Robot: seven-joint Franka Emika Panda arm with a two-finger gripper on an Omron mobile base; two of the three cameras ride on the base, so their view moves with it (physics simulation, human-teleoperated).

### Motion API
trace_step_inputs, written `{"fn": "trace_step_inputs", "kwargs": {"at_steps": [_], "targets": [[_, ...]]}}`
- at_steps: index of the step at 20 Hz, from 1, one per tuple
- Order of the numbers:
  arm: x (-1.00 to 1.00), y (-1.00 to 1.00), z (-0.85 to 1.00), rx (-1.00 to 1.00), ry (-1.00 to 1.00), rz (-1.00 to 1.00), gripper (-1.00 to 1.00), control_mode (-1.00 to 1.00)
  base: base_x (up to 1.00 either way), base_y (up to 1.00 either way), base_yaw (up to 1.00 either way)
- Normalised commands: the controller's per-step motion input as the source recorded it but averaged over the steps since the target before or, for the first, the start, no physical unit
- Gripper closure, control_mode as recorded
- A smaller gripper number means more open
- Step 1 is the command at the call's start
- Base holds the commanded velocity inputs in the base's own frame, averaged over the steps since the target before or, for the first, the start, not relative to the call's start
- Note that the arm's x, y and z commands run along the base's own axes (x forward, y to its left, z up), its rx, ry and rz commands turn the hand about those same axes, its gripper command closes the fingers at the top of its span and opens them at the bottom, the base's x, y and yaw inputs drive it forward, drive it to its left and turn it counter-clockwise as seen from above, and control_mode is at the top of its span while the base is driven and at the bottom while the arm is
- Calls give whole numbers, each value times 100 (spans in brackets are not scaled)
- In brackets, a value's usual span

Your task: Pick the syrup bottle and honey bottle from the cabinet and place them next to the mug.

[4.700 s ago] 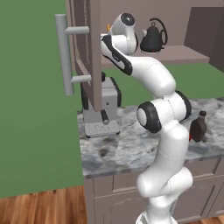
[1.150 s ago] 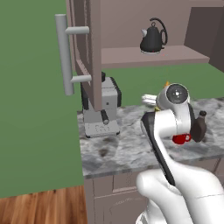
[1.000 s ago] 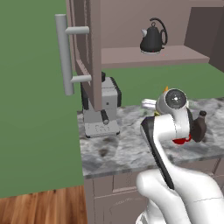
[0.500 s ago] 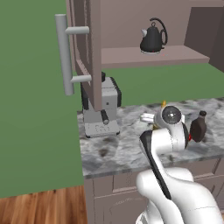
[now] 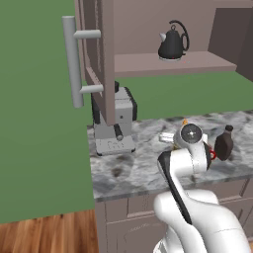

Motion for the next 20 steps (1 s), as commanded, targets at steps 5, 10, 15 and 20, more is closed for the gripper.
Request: {"fn": "trace_step_inputs", "kwargs": {"at_steps": [5,10,15,20], "targets": [[9,-8,-10,-3,0,-9,100,-100,0,0,0],[0,0,-1,-1,0,-13,100,-100,0,0,0],[0,-2,0,0,0,-19,100,-100,0,0,0],[-5,-7,0,0,0,-22,100,-100,0,0,0]]}}
